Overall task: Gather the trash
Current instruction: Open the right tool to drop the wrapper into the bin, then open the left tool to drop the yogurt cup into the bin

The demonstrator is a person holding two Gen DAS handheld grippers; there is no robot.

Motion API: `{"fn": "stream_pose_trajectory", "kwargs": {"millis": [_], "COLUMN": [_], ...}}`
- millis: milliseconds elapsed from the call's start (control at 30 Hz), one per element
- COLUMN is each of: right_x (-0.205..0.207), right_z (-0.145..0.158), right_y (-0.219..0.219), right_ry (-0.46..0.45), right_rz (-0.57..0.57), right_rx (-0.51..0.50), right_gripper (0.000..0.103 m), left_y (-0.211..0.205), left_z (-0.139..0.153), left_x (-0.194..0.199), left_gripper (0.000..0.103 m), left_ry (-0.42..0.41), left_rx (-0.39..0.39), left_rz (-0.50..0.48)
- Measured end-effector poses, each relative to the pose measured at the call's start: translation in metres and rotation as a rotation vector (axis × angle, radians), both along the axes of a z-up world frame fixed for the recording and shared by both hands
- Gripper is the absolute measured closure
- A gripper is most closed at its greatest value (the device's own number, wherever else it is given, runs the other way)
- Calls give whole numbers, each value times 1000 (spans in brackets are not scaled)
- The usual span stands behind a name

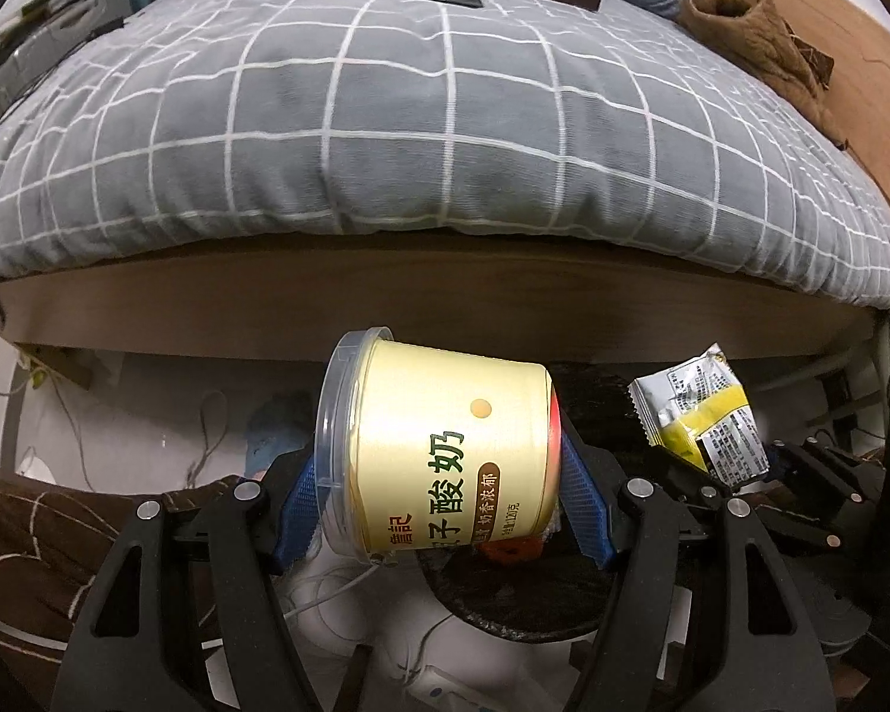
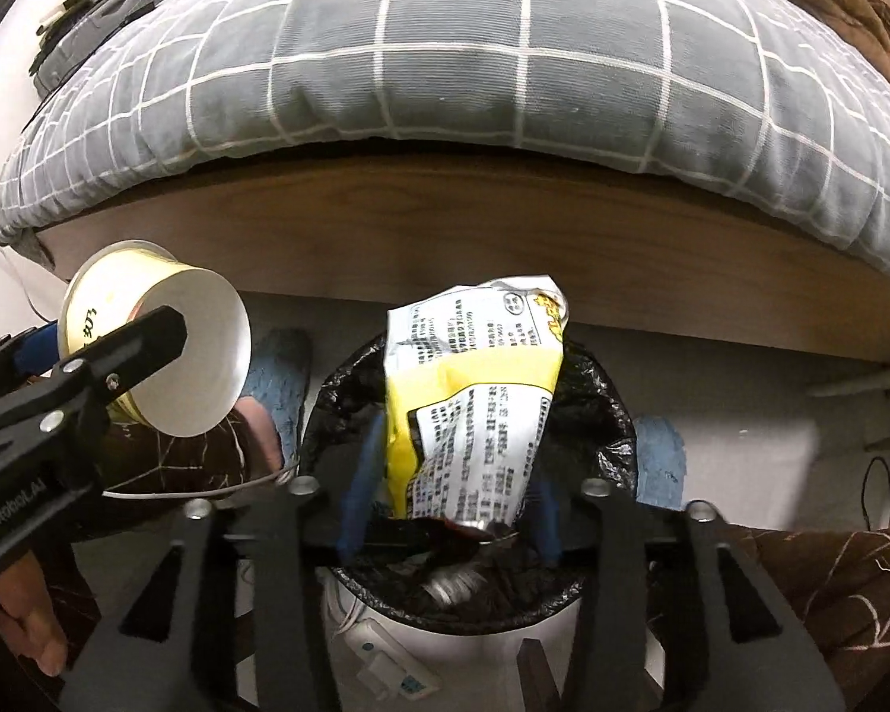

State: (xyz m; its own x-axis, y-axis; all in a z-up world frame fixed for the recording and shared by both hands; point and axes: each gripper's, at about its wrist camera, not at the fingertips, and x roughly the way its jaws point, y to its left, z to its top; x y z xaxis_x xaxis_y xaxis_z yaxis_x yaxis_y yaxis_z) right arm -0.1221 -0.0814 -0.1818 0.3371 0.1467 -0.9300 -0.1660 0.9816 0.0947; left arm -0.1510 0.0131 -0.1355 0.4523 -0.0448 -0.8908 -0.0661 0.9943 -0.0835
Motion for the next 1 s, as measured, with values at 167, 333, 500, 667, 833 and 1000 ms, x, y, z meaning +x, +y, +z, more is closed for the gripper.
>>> {"fn": "stream_pose_trajectory", "kwargs": {"millis": [167,333,500,667,833,1000], "right_x": [-1,3,-2,-6,-9,-12], "right_z": [4,19,29,33,34,37], "right_y": [-2,-3,-29,-53,-80,-101], "right_ry": [-18,-42,-61,-68,-69,-81], "right_rz": [-15,-25,-51,-87,-134,-185], "right_rx": [0,-12,-21,-37,-48,-47], "right_gripper": [32,16,9,8,8,8], "left_y": [-3,-4,-20,-37,-48,-62], "left_z": [2,1,-1,-5,-10,-17], "left_x": [-1,3,5,8,11,12], "left_gripper": [36,36,36,36,36,36], "left_ry": [-1,5,8,27,46,64], "left_rx": [5,-1,-15,-44,-54,-45], "left_rz": [-4,-5,-34,-62,-77,-100]}}
